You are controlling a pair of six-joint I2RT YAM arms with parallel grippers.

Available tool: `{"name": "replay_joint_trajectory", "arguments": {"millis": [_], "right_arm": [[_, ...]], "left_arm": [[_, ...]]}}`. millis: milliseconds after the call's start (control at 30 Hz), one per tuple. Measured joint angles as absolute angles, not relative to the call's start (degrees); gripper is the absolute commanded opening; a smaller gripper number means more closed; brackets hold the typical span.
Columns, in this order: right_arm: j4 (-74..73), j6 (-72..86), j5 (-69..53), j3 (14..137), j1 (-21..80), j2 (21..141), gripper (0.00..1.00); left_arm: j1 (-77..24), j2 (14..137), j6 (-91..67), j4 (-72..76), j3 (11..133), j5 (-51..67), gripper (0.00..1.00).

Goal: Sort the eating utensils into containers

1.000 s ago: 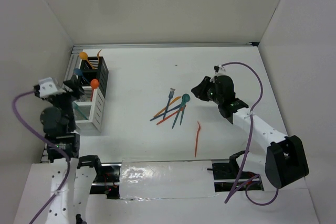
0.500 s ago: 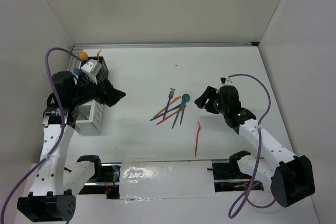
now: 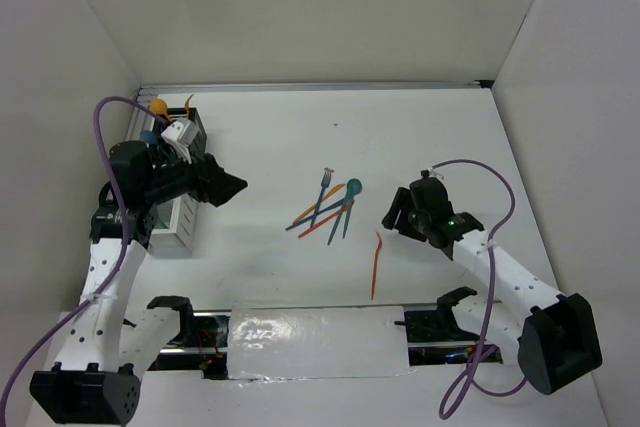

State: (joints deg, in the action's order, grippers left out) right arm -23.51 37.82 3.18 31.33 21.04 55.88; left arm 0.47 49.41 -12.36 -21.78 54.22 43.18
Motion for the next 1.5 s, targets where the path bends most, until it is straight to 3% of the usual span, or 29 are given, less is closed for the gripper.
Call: {"name": "replay_joint_trajectory", "arguments": {"millis": [400,700,800,833,900,1133,1500], "right_arm": [[-23.40,36.27,5.54,31.81,26.98,64.99,0.60],[-22.87,35.94,8.40,32.36,31.05,70.37,0.46],[-21.96,35.73,8.86,32.36,31.33,71.77,0.24],[-21.52,35.77,9.04,32.36,31.44,72.38,0.10],[-20.64,35.94,9.52,32.38,31.81,73.60,0.00],[-19.25,38.35,8.78,34.13,32.18,73.93,0.00],[0.10,38.65,2.79,39.22,34.74,58.33,0.00]], "left_arm": [[-2.74,51.83,-12.36,-21.98,51.92,41.41,0.93],[-9.41,56.18,-12.45,-23.73,52.51,37.65,0.90],[-11.27,56.40,-12.45,-24.12,52.51,36.23,0.90],[-11.84,56.55,-12.47,-24.14,52.51,35.81,0.90],[-12.93,56.86,-12.60,-24.16,52.51,35.27,0.89],[-19.94,60.07,-14.66,-22.55,52.51,36.36,0.87],[-31.57,74.24,-21.32,-14.15,54.54,37.21,0.85]]}}
